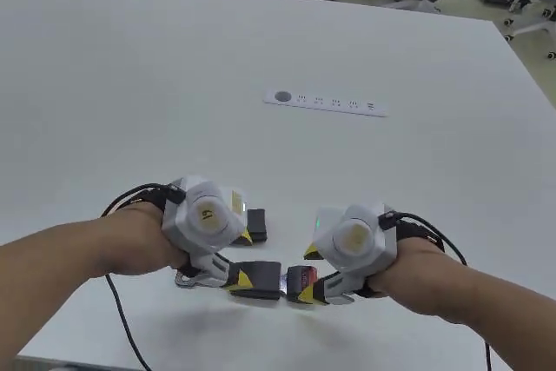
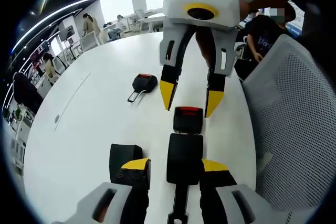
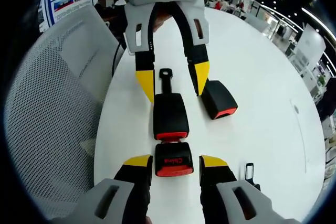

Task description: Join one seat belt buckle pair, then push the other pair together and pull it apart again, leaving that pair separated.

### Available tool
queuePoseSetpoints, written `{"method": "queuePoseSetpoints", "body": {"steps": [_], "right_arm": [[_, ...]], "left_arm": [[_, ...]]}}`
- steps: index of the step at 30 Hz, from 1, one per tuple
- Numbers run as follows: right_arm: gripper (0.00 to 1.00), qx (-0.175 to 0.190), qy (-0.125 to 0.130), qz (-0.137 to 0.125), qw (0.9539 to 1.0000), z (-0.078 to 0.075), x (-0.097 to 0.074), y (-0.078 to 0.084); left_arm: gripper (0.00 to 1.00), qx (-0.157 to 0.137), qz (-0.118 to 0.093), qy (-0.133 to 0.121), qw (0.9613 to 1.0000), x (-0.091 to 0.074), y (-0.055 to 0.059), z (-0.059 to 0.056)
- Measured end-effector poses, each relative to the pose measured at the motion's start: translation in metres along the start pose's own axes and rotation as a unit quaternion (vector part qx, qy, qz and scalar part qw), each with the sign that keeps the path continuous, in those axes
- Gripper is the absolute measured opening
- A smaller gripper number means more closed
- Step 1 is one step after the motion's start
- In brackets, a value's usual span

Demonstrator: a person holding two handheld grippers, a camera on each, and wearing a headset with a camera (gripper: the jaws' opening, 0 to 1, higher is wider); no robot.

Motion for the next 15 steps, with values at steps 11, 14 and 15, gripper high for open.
{"method": "queuePoseSetpoints", "body": {"steps": [11, 14, 15], "right_arm": [[0.32, -0.002, 0.025, 0.012, 0.9996, -0.028, -0.003, 0.01], [0.32, 0.005, 0.037, 0.018, 0.9991, -0.041, -0.002, 0.018], [0.32, 0.009, 0.041, 0.022, 0.9989, -0.045, -0.003, 0.022]], "left_arm": [[0.39, -0.011, -0.007, -0.021, 0.9997, -0.001, 0.006, 0.034], [0.39, -0.014, -0.011, -0.033, 0.9993, -0.002, 0.003, 0.04], [0.4, -0.015, -0.013, -0.038, 0.9991, -0.003, 0.004, 0.043]]}}
Point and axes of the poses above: the centre of the closed fingertips' face, and the gripper's own axes: x roughly forward along the fingers, z roughly to its left, y roughly out of its underside, the point moved 7 cm from there along -x, roughly backward along the fingers, and after that the axes turned 9 degrees about y, right-handed, at the moved point
